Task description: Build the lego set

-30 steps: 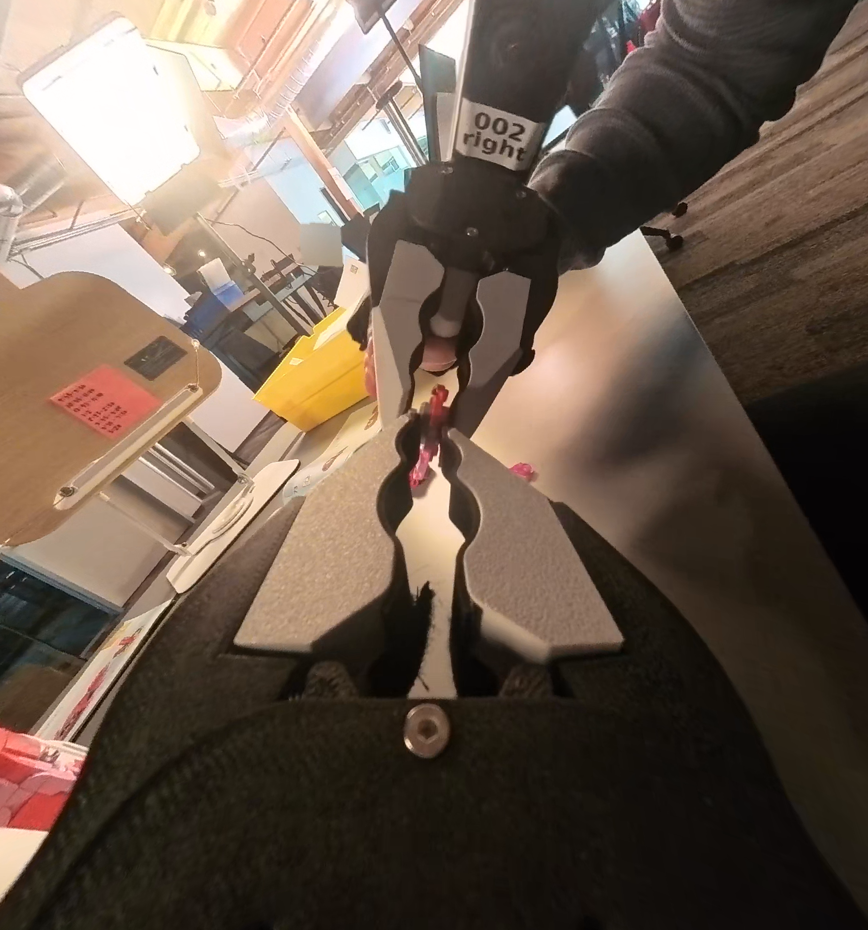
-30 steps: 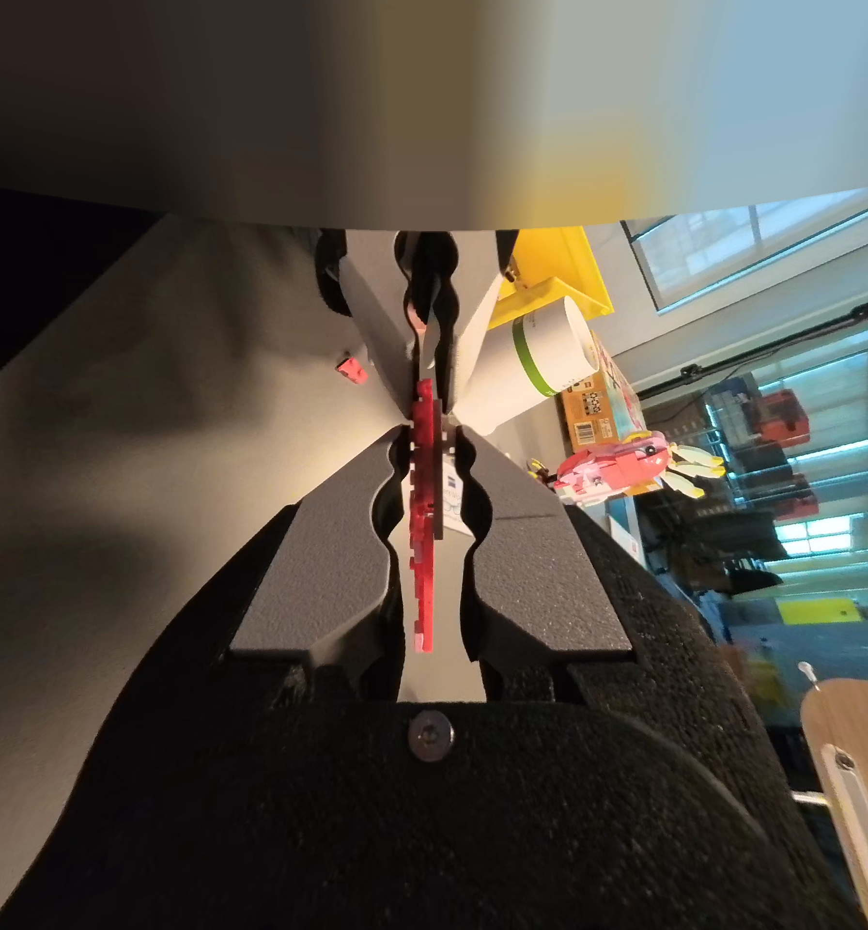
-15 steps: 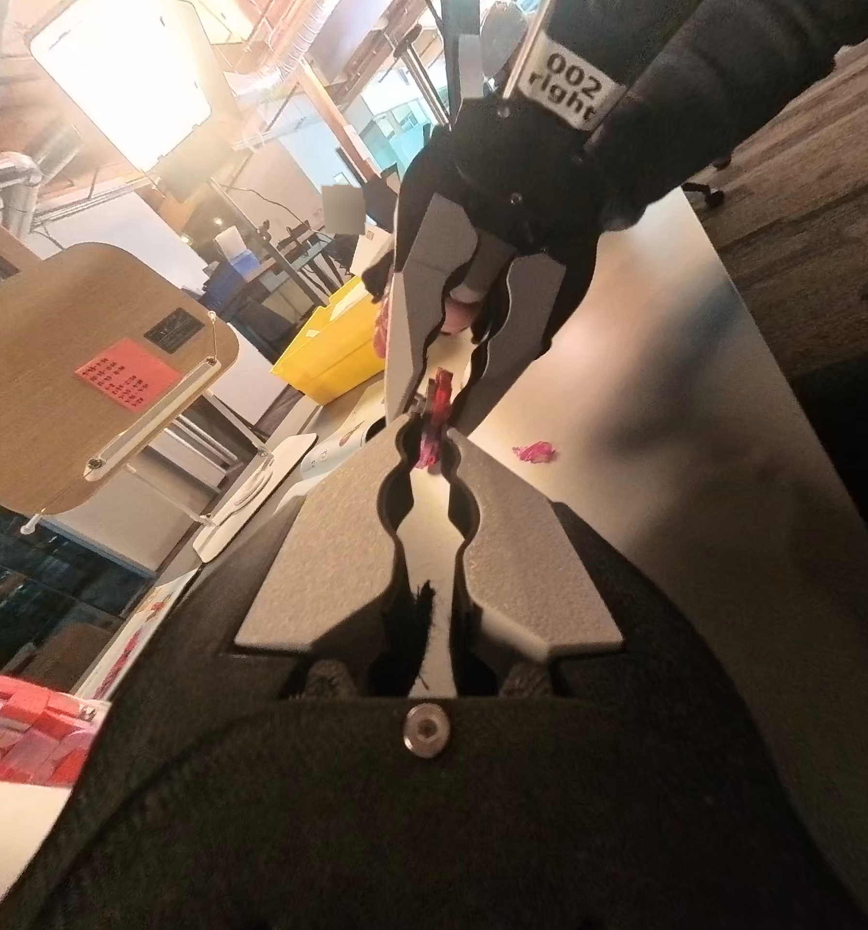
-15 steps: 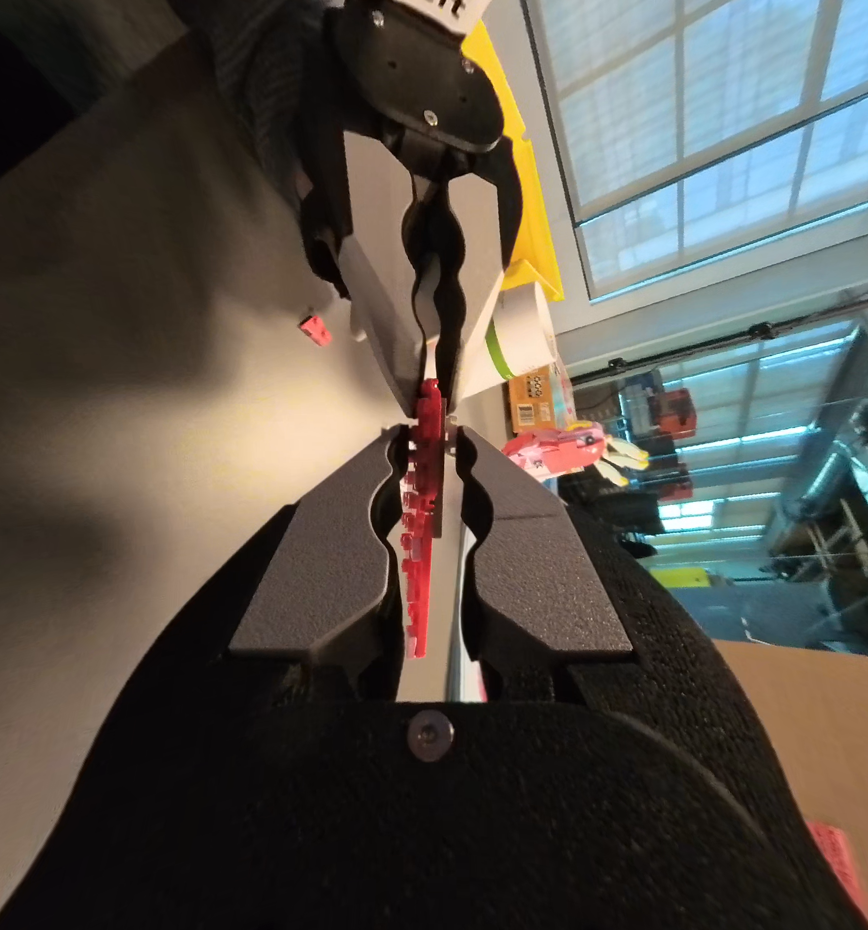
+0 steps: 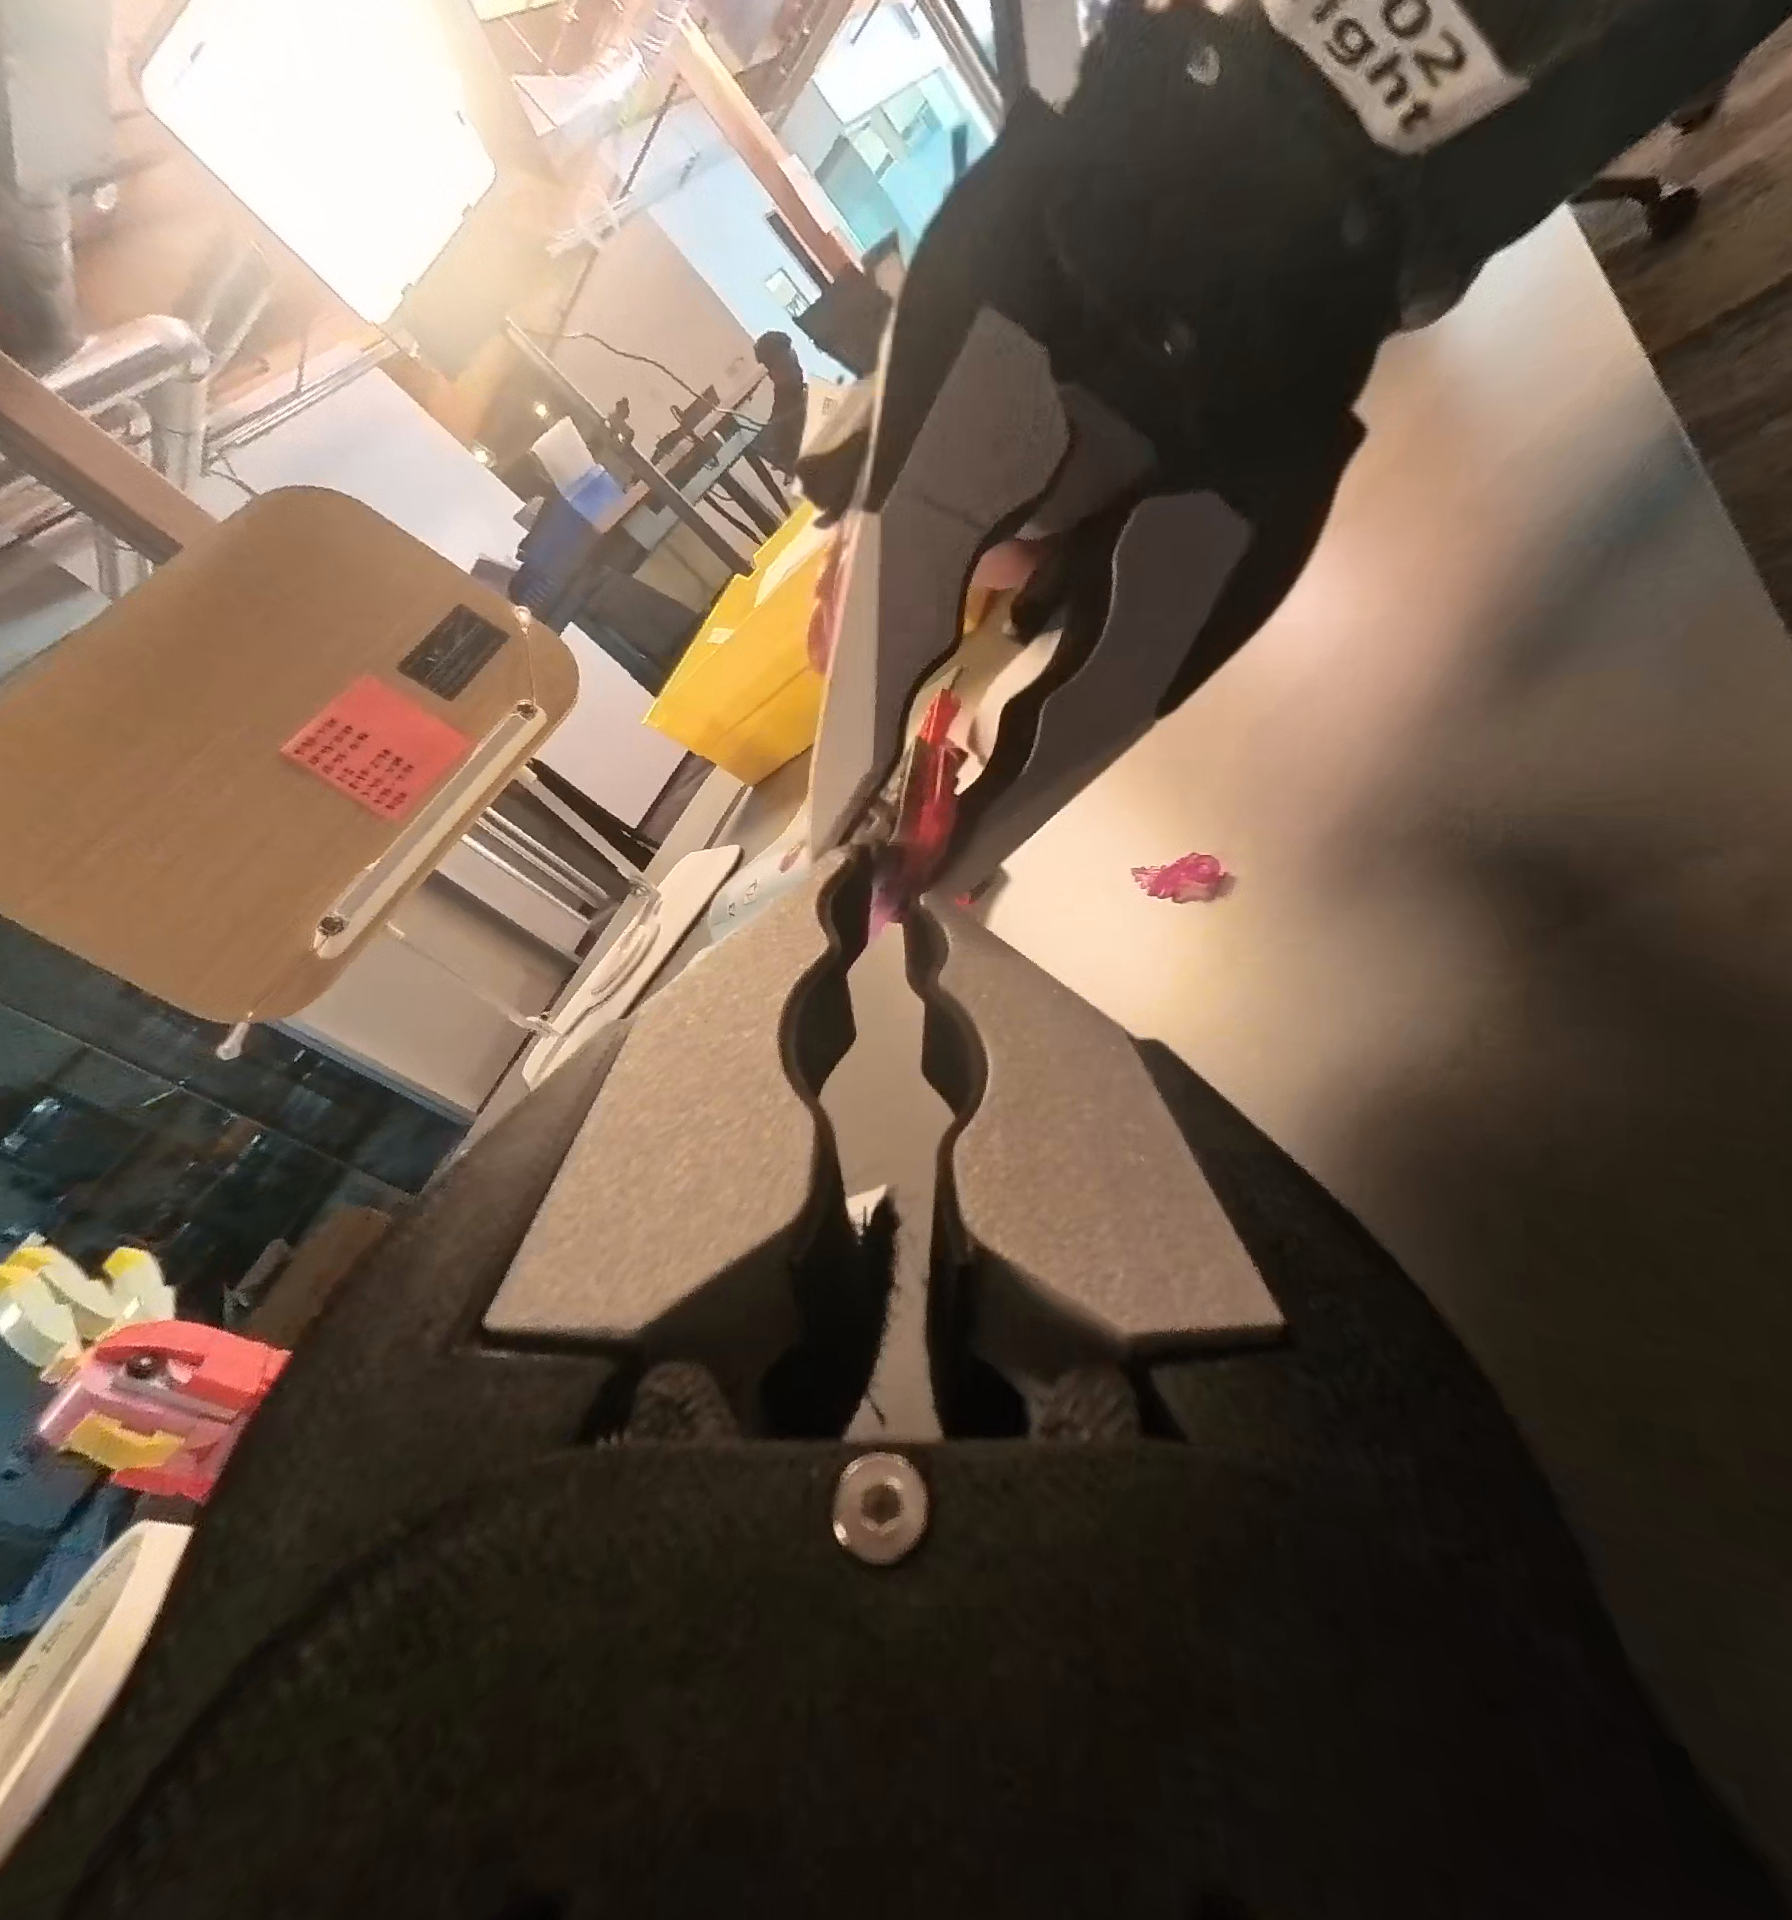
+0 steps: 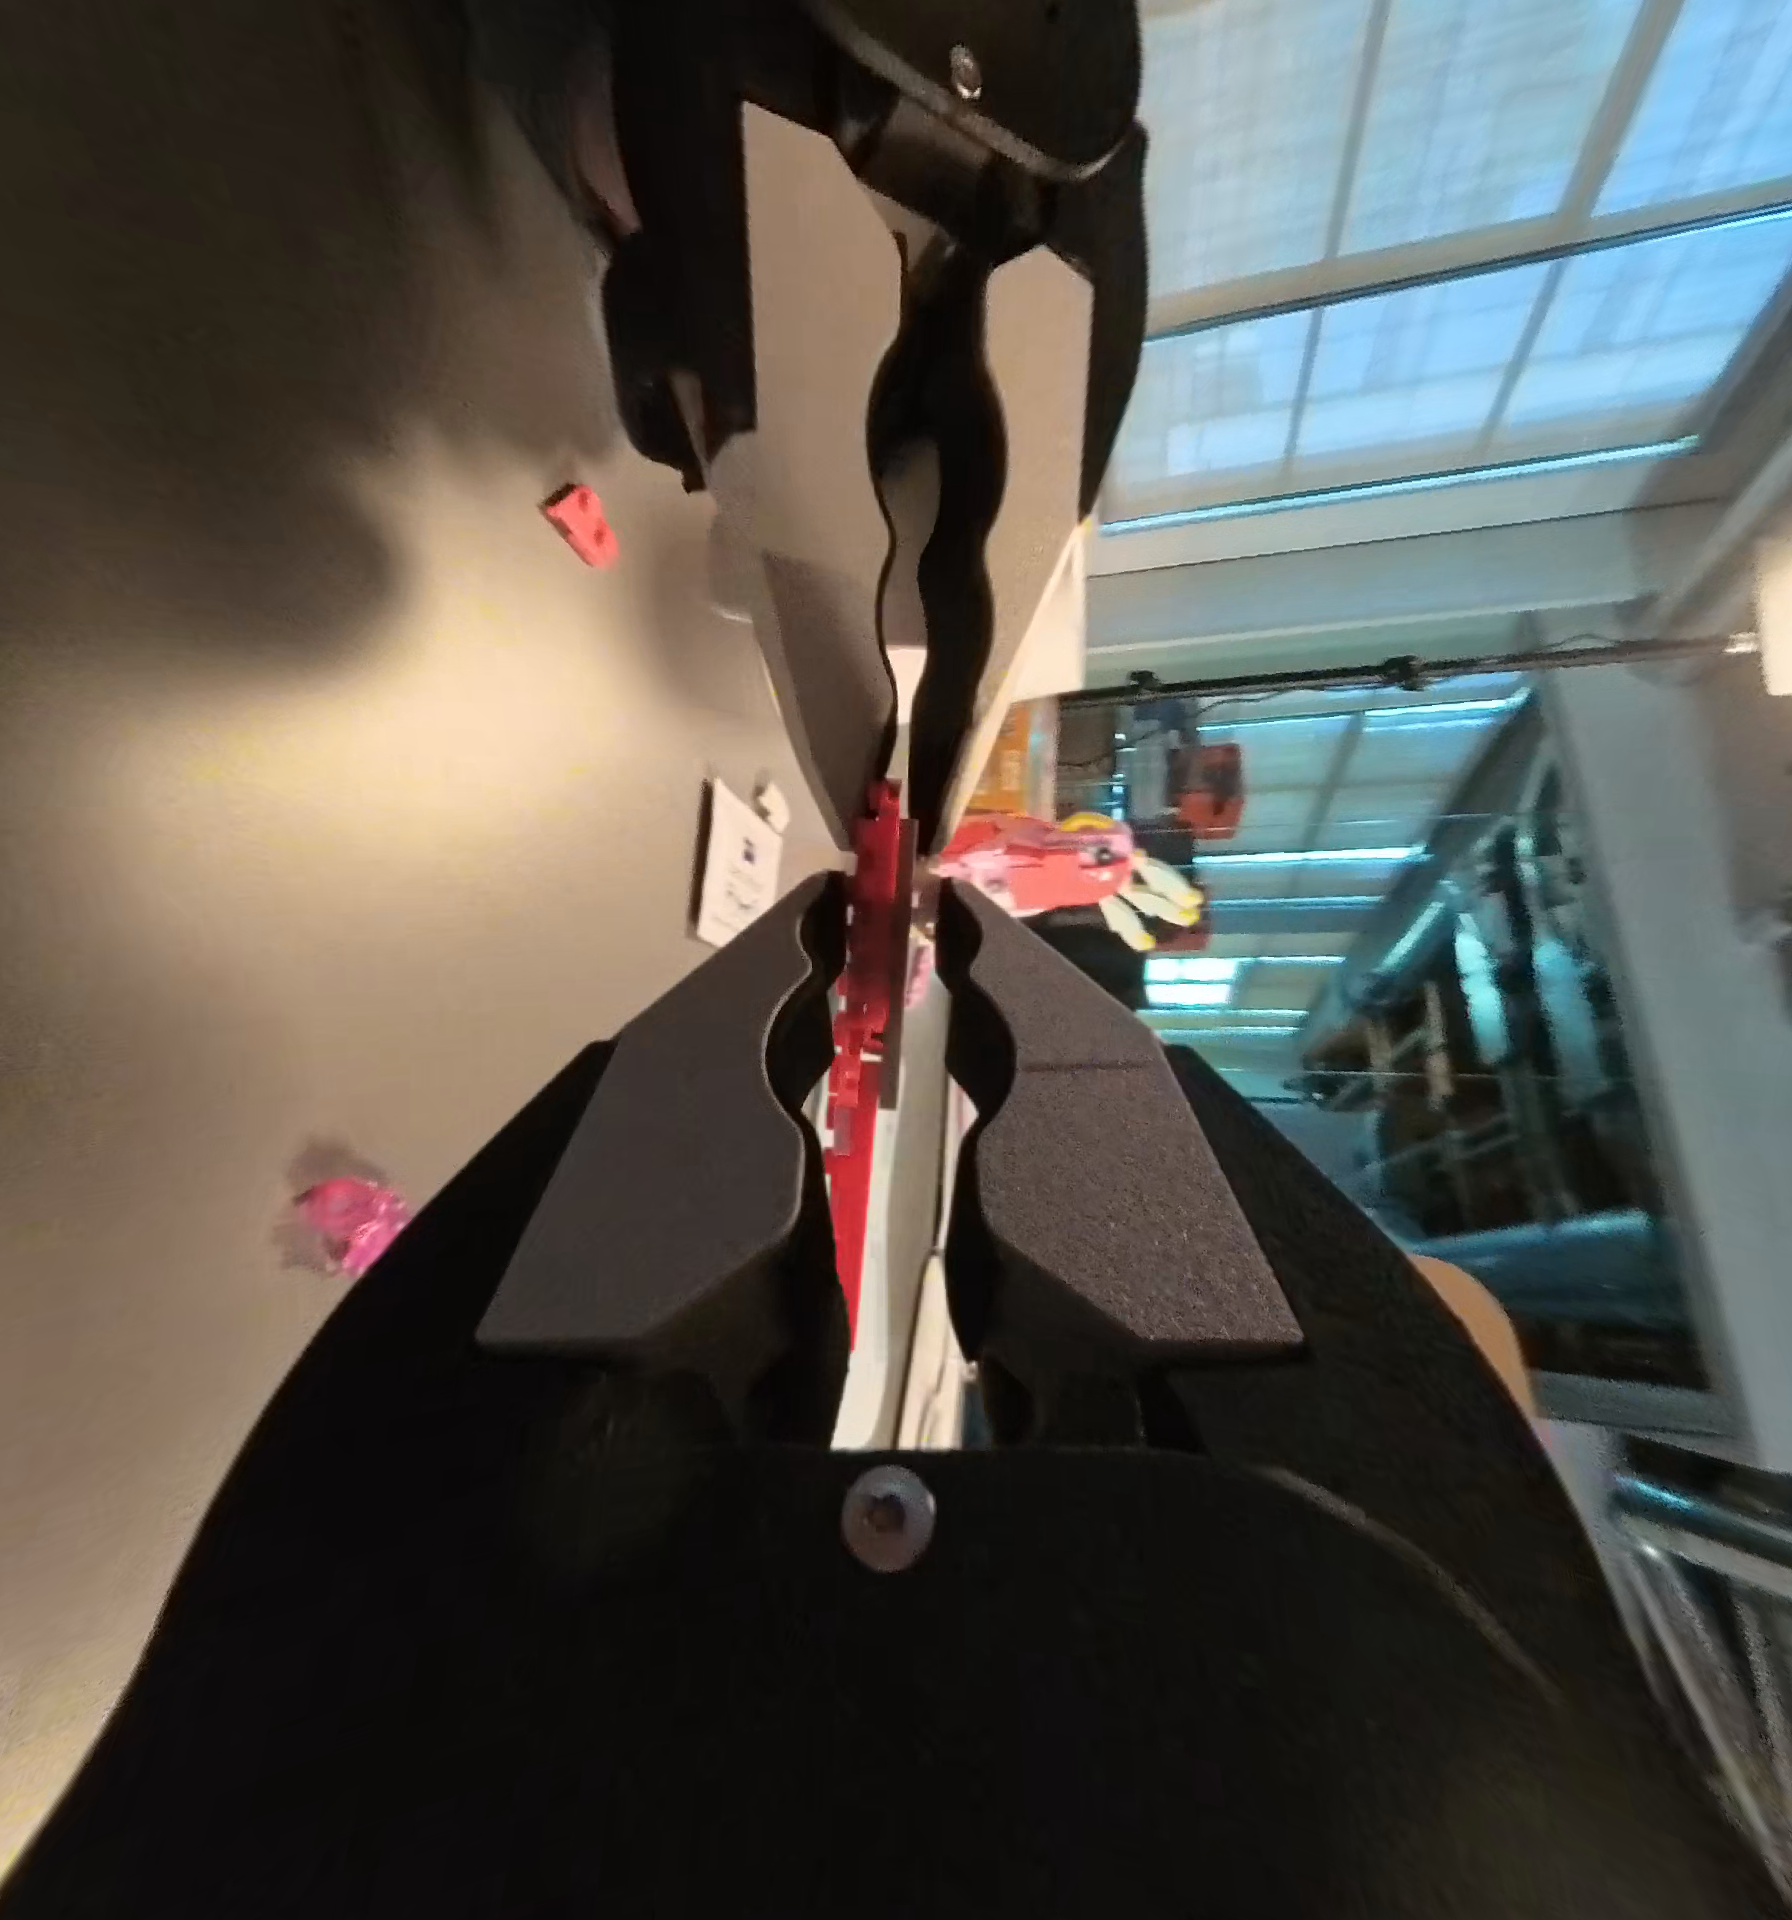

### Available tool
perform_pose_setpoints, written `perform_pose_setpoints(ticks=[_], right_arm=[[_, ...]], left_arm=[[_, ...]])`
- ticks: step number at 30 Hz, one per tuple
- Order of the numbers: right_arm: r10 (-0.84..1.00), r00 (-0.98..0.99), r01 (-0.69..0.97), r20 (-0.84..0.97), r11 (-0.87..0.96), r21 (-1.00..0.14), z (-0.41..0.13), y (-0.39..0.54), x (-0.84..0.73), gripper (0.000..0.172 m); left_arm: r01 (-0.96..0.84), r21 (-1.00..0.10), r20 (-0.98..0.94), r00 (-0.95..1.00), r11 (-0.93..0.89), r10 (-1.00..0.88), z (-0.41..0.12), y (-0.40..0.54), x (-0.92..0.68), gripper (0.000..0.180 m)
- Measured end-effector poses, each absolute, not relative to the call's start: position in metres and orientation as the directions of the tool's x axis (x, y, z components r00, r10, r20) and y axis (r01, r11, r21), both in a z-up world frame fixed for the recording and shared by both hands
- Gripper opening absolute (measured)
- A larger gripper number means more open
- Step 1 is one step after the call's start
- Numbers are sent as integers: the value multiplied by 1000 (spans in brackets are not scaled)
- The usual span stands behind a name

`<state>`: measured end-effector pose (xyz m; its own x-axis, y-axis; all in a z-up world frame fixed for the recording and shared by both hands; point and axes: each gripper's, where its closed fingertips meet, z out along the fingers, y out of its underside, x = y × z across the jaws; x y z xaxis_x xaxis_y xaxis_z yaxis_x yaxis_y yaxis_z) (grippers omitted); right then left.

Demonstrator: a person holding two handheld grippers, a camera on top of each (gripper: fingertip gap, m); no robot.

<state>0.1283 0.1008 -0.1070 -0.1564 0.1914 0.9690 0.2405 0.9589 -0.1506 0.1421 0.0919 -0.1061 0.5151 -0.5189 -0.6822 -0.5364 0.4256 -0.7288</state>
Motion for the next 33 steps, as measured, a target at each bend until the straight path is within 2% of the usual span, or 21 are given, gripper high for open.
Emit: perform_pose_setpoints(ticks=[12, 14, 20, 26, 33], right_arm=[[171, -160, 265, 972, 956, -124, -112, 105, 127, 16], [208, -174, 269, 962, 950, -157, -114, 106, 127, 16], [427, -241, 281, 872, 890, -358, -119, 105, 130, 14], [349, -247, 282, 904, 918, -277, -123, 105, 129, 14], [304, -233, 284, 924, 930, -234, -125, 105, 129, 14]], left_arm=[[-590, -705, -703, 507, 394, -499, -113, 98, 140, 5], [-602, -697, -710, 500, 390, -497, -115, 98, 141, 5], [-624, -677, -727, 482, 391, -489, -118, 99, 141, 5], [-634, -669, -731, 469, 387, -495, -122, 99, 142, 5], [-640, -664, -734, 458, 386, -502, -124, 98, 143, 5]])
